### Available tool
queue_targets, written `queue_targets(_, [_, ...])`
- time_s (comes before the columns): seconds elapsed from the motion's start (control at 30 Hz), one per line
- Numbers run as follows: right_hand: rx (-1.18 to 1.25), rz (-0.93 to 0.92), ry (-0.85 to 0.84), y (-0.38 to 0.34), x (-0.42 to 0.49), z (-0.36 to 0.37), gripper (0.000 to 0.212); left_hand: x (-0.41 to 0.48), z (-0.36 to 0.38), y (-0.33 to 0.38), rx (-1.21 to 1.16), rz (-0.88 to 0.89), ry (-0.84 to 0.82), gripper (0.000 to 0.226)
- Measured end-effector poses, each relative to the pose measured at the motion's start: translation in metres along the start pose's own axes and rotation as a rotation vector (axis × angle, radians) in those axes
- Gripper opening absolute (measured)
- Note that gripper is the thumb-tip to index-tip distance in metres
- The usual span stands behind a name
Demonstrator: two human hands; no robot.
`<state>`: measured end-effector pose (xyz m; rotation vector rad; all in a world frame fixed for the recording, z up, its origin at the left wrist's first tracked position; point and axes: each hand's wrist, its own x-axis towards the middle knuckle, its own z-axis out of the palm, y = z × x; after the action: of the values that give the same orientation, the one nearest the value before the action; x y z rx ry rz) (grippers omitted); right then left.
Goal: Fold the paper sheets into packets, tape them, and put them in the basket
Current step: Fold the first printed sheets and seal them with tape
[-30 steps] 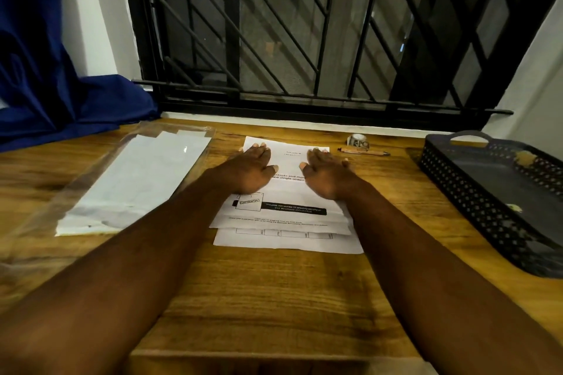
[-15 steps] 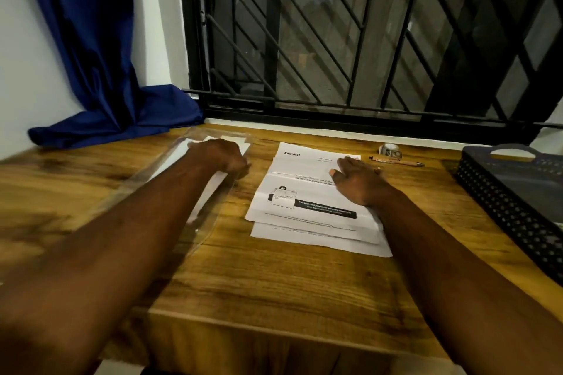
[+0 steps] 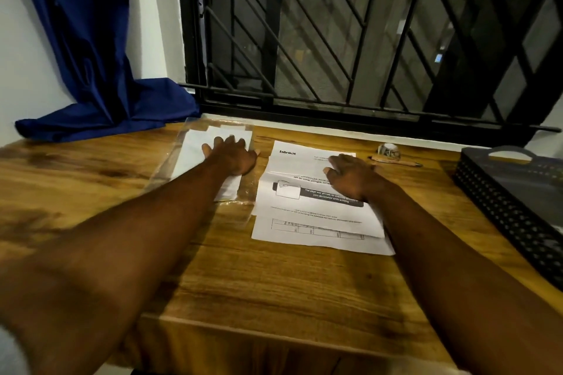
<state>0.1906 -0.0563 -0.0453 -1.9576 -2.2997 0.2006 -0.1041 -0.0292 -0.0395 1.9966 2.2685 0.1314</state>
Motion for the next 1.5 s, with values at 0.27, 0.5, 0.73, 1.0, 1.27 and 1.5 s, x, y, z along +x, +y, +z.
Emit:
queue_targets(0.27, [0.108,-0.018,0.018,-0.006,0.001,-0.025,0.054,0.002,-0.007,-0.008,-0.304,-0.001,0.111,0.076])
queue_targets(0.5, [0.139,-0.368,0.171,-0.089,-0.013,-0.025,0.042,-0.020,-0.037,-0.049,-0.306,0.305,0.149,0.033])
queue_targets(0.73, [0.153,-0.542,0.168,-0.150,-0.039,-0.011,0.028,-0.075,-0.078,-0.078,-0.140,0.450,-0.303,0.067])
queue_targets(1.0, [0.140,-0.593,0.270,-0.175,-0.061,-0.013,0.034,-0.103,-0.080,-0.094,-0.133,0.416,-0.377,0.080])
queue_targets(1.27, [0.149,-0.735,0.555,-0.180,-0.073,0.003,0.027,-0.106,-0.076,-0.097,-0.341,0.430,-0.229,0.011])
queue_targets(1.5, [-0.040,-0.838,0.550,-0.186,-0.084,0.005,0.027,-0.110,-0.080,-0.097,-0.420,0.316,-0.164,0.015])
